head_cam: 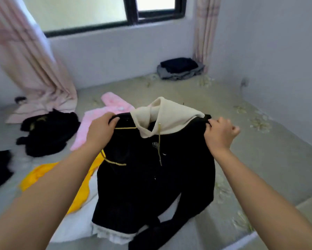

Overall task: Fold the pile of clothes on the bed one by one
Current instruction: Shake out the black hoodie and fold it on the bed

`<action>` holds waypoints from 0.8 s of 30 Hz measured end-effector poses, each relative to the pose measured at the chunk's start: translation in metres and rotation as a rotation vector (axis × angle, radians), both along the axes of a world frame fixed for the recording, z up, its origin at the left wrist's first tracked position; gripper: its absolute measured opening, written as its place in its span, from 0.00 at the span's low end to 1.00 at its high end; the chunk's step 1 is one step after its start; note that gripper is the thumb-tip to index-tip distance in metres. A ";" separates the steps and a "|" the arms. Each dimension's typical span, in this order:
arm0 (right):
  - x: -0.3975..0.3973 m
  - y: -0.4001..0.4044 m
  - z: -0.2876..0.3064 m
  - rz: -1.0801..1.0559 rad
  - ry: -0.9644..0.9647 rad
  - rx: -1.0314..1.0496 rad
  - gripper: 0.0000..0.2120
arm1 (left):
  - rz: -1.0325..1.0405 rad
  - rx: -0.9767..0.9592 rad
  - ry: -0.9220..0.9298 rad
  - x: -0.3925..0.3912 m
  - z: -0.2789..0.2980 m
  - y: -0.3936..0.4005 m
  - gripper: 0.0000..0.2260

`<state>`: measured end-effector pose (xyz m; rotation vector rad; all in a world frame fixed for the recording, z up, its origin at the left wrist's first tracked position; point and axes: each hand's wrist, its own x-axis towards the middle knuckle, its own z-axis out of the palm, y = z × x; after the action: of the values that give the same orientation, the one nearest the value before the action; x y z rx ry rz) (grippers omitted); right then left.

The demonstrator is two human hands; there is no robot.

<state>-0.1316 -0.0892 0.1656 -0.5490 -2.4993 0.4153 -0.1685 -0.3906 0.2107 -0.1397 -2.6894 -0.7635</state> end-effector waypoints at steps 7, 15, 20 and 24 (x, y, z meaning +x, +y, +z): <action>0.064 -0.135 0.113 0.122 0.306 -0.027 0.09 | 0.185 0.006 0.001 0.111 0.097 -0.185 0.09; 0.139 -0.219 0.191 0.180 0.435 -0.154 0.10 | 0.432 0.237 0.263 0.237 0.139 -0.274 0.11; 0.176 -0.255 0.207 0.291 0.435 -0.142 0.10 | 0.622 0.314 0.239 0.287 0.161 -0.278 0.13; 0.205 -0.261 0.197 0.360 0.424 -0.178 0.11 | 0.716 0.282 0.344 0.330 0.166 -0.264 0.12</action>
<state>0.0732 -0.3504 0.3625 -0.0559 -2.1532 0.8060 0.1613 -0.6549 0.3767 0.6598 -2.0511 -0.7730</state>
